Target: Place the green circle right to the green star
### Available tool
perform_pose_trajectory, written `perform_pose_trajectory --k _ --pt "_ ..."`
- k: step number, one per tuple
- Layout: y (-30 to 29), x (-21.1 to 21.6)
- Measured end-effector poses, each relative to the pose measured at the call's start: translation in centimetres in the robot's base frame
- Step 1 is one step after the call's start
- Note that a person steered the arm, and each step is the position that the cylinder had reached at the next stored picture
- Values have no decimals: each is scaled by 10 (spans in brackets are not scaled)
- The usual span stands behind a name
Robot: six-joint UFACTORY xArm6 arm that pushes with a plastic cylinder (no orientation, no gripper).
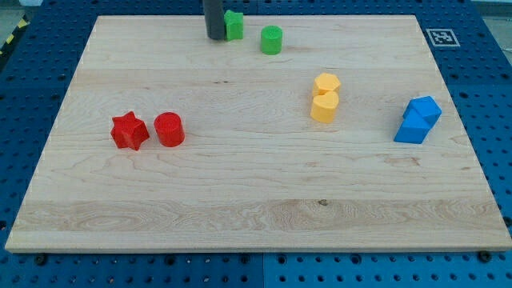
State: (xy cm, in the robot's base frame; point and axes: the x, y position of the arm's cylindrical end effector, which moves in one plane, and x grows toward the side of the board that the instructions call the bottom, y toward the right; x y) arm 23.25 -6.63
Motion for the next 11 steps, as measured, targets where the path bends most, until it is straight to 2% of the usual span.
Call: perform_pose_trajectory --k 2,3,4,6,7,8,9,10,11 --pt "13 66" --pt "52 60" --pt "73 31" --pt "91 82" --pt "123 58" --pt "119 31" --pt "93 29" --pt "99 44" --pt "122 111"
